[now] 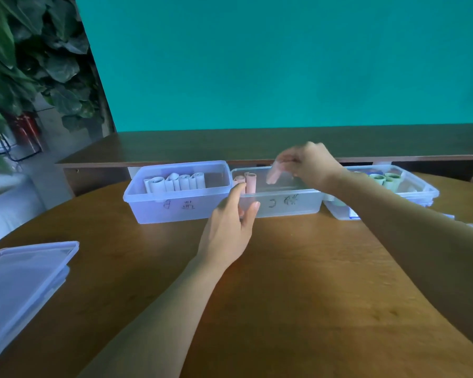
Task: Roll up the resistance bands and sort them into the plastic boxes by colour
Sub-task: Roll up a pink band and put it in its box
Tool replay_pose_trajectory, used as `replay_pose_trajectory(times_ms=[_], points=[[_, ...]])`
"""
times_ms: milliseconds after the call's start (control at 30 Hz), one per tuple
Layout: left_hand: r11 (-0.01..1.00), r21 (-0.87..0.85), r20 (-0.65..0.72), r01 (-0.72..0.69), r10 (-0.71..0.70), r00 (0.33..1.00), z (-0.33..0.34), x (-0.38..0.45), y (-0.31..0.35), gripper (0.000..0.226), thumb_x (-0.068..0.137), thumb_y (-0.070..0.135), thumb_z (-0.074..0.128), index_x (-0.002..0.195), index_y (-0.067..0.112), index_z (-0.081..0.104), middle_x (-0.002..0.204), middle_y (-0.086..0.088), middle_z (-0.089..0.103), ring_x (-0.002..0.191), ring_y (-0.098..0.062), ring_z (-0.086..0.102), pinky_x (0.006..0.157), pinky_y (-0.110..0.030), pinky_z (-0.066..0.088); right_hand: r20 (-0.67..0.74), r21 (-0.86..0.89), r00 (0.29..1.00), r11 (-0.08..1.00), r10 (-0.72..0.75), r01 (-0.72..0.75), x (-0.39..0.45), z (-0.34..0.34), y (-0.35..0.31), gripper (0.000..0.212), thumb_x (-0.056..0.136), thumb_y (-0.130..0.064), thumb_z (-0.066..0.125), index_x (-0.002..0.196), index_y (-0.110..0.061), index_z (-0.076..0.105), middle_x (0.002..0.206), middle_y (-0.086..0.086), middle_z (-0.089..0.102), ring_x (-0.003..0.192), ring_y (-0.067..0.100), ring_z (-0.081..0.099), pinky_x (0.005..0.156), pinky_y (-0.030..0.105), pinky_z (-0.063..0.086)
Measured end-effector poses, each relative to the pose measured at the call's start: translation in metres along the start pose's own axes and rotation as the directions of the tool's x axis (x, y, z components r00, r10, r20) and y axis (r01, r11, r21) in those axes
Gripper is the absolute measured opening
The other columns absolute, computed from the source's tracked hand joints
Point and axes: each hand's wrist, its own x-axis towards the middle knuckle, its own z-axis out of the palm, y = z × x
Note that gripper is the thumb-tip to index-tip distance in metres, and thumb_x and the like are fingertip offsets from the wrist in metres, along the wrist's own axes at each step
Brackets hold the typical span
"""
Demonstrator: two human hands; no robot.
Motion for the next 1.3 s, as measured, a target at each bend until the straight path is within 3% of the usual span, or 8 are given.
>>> replay_pose_trajectory(times_ms=[133,300,633,867,1033,1167,1300], points=[[1.0,-0.004,0.012,-0.03,0.03,0.999,0.004,0.002,-0.007,0.046,0.101,0.046,0.051,0.143,0.025,0.049,0.085,0.008,0.053,0.075,-0.007,0.053,0.072,-0.023,0.05,0.076,-0.127,0.992,0.988,0.103,-0.093,0.033,0.014,0.011,0.021,0.097,-0.012,0.065,0.115,-0.009,0.076,0.115,0.008,0.074,0.109,0.022,0.067,0.1,0.026,0.048],[0.999,0.003,0.018,-0.036,0.036,0.999,0.005,0.004,-0.011,0.045,0.101,0.048,0.048,0.141,0.028,0.05,0.092,0.009,0.055,0.082,-0.006,0.054,0.075,-0.022,0.048,0.087,-0.087,0.988,0.989,0.13,-0.122,0.05,0.032,0.012,0.026,0.095,-0.015,0.07,0.119,-0.007,0.073,0.115,0.01,0.073,0.092,0.017,0.064,0.089,0.023,0.048],[0.999,0.013,0.023,-0.041,0.041,0.999,0.006,0.004,-0.012,0.048,0.1,0.05,0.047,0.142,0.028,0.05,0.107,0.004,0.062,0.091,-0.006,0.054,0.072,-0.007,0.037,0.086,-0.061,0.982,0.985,0.168,-0.163,0.061,0.05,0.008,0.028,0.092,-0.018,0.073,0.117,-0.007,0.073,0.115,0.009,0.072,0.104,0.024,0.067,0.098,0.029,0.05],[0.999,-0.002,0.031,-0.045,0.045,0.999,0.005,0.003,-0.012,0.049,0.1,0.05,0.047,0.143,0.027,0.048,0.107,0.004,0.061,0.094,-0.007,0.057,0.072,-0.01,0.04,0.069,-0.045,0.98,0.982,0.187,-0.184,0.06,0.05,0.008,0.024,0.091,-0.015,0.075,0.113,-0.007,0.075,0.112,0.01,0.073,0.091,0.022,0.069,0.086,0.022,0.049],[0.999,0.011,0.036,-0.05,0.05,0.998,0.005,0.003,-0.012,0.054,0.098,0.054,0.044,0.144,0.027,0.047,0.109,0.003,0.062,0.097,-0.009,0.059,0.071,-0.007,0.041,0.057,-0.003,0.973,0.975,0.224,-0.224,0.06,0.05,0.007,0.024,0.089,-0.016,0.077,0.111,-0.007,0.074,0.105,0.01,0.074,0.089,0.022,0.073,0.088,0.027,0.055],[0.998,0.02,0.044,-0.052,0.051,0.998,0.005,0.002,-0.011,0.056,0.097,0.056,0.043,0.145,0.027,0.046,0.11,0.005,0.062,0.098,-0.008,0.059,0.072,-0.011,0.046,0.036,-0.01,0.978,0.979,0.206,-0.205,0.061,0.053,0.007,0.025,0.09,-0.015,0.076,0.113,-0.008,0.075,0.114,0.008,0.072,0.097,0.02,0.068,0.093,0.024,0.051],[0.999,0.008,0.046,-0.05,0.05,0.998,0.005,0.002,-0.011,0.052,0.1,0.051,0.048,0.145,0.027,0.045,0.11,0.006,0.061,0.098,-0.008,0.058,0.076,-0.019,0.05,0.024,-0.012,0.975,0.976,0.219,-0.219,0.062,0.055,0.009,0.023,0.09,-0.014,0.076,0.112,-0.008,0.075,0.111,0.008,0.073,0.089,0.016,0.065,0.089,0.02,0.048]])
